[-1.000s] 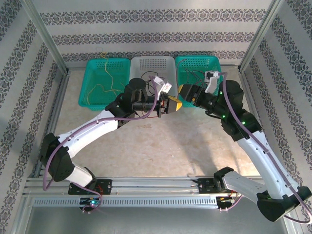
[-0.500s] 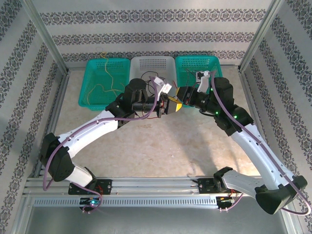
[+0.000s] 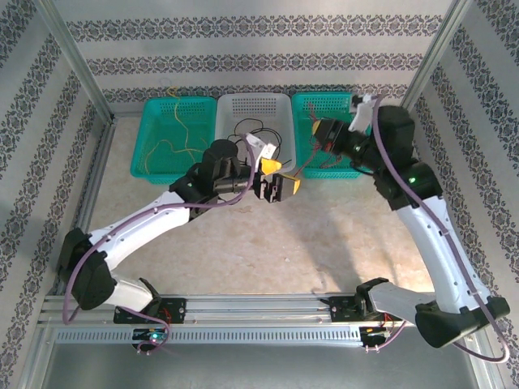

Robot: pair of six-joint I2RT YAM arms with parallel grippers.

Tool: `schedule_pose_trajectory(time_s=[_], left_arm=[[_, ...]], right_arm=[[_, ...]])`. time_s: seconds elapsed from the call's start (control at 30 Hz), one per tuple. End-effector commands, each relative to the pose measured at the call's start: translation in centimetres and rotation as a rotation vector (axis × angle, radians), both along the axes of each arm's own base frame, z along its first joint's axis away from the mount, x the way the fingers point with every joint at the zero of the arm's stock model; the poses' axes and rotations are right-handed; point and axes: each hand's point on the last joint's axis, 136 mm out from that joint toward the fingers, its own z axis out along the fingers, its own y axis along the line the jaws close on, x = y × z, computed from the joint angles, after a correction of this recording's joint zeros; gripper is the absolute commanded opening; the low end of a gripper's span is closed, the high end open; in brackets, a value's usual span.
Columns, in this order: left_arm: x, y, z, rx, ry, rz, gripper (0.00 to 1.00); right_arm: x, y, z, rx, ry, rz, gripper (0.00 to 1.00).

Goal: Untangle the cables
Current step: Place the cable in the container.

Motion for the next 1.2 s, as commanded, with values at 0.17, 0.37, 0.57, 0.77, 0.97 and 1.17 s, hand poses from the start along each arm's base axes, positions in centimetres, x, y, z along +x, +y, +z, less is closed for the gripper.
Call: schedule_pose_trajectory(time_s=[0.17, 0.37, 0.57, 0.77, 0.97, 1.17], left_arm=[[3.2, 9.4, -1.0, 0.123, -0.051, 0.48, 0.99], [3.0, 15.1, -2.1, 0.164, -0.041, 0.678, 0.99], [3.2, 20.1, -3.3, 0.227, -0.026, 0.881, 0.99], [3.7, 23.6, -4.2, 0.217, 0.04, 0.99, 0.99], [3.8, 25.7, -3.7, 0.19, 0.014, 1.066, 0.99], [4.3, 29.6, -4.5, 0.311, -0.069, 1.278, 0.99]], right_arm=[[6.4, -7.2, -0.6, -0.234, 0.051, -0.199, 0.0], [11.0, -10.9, -2.6, -0.304, 0.114, -0.285, 0.0], [15.3, -12.6, -6.1, -0.377, 0.214, -0.309, 0.03], [17.9, -12.9, -8.5, -0.413, 0.32, -0.286, 0.35], [16.9, -12.8, -7.9, -0.383, 0.305, -0.307, 0.51], [13.2, -11.9, -6.4, -0.331, 0.222, -0.308, 0.55]])
